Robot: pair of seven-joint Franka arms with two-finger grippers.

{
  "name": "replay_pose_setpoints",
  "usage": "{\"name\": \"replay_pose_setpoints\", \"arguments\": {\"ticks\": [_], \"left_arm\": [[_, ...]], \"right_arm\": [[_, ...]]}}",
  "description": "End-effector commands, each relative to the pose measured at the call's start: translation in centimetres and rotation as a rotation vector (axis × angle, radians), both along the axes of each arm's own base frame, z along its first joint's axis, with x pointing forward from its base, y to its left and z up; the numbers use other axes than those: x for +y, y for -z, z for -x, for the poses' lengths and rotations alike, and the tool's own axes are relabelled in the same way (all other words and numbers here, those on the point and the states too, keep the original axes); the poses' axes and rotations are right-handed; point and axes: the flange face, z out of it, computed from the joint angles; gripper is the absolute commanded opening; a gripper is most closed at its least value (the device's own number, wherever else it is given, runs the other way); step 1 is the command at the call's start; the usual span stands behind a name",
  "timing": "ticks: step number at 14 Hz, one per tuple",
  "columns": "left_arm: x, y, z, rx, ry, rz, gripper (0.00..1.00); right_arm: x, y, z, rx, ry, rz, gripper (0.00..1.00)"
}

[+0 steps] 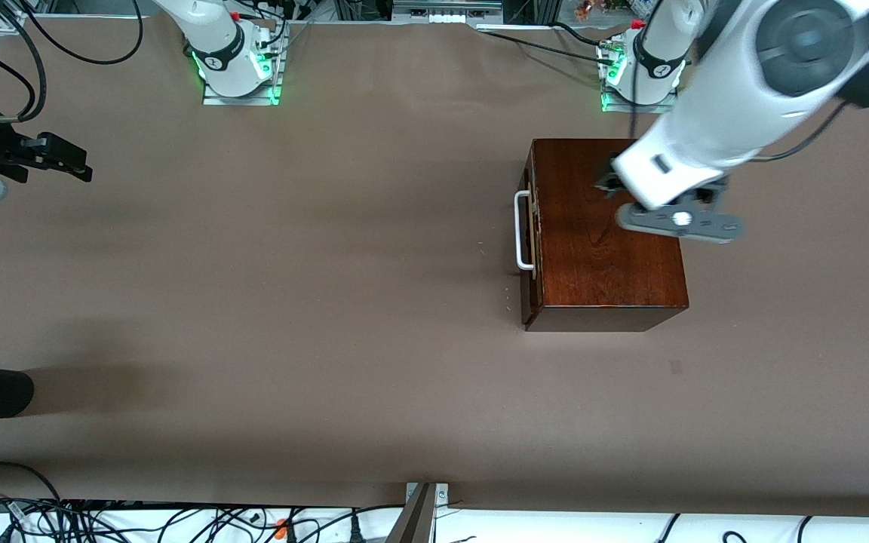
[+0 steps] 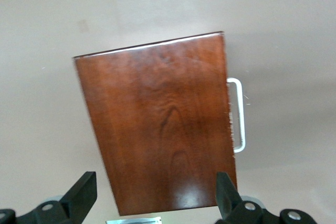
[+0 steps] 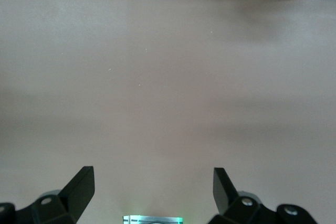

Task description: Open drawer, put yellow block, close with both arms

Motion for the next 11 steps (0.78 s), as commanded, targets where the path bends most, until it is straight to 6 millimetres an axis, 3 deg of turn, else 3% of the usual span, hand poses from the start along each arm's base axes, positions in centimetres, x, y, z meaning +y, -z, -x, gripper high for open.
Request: {"name": "replay_pose_setpoints", "arguments": {"ticks": [1, 3, 7, 9, 11], "left_arm": [[5.1, -1.3, 1.7, -0.003, -0.092, -0.003, 1.0], [8.6, -1.5, 2.2, -0.019, -0.146, -0.014, 1.0], [13.1, -0.4, 5.6, -0.068, -0.093, 0.021, 1.0], [16.1, -0.3, 5.5, -0.061, -0.053, 0.06, 1.0], [16.6, -0.5, 5.5, -0.064, -0.04, 0.063, 1.0]], "right_arm": [[-0.2, -0.3, 0.1, 0.003, -0.009, 0.013, 1.0], [-0.2, -0.3, 0.1, 0.003, -0.009, 0.013, 1.0], [-0.2, -0.2, 0.1, 0.004, -0.009, 0.012, 1.0], [-0.2, -0.2, 0.0, 0.003, -0.009, 0.013, 1.0], [-0.2, -0.2, 0.0, 0.003, -0.009, 0.013, 1.0]]}}
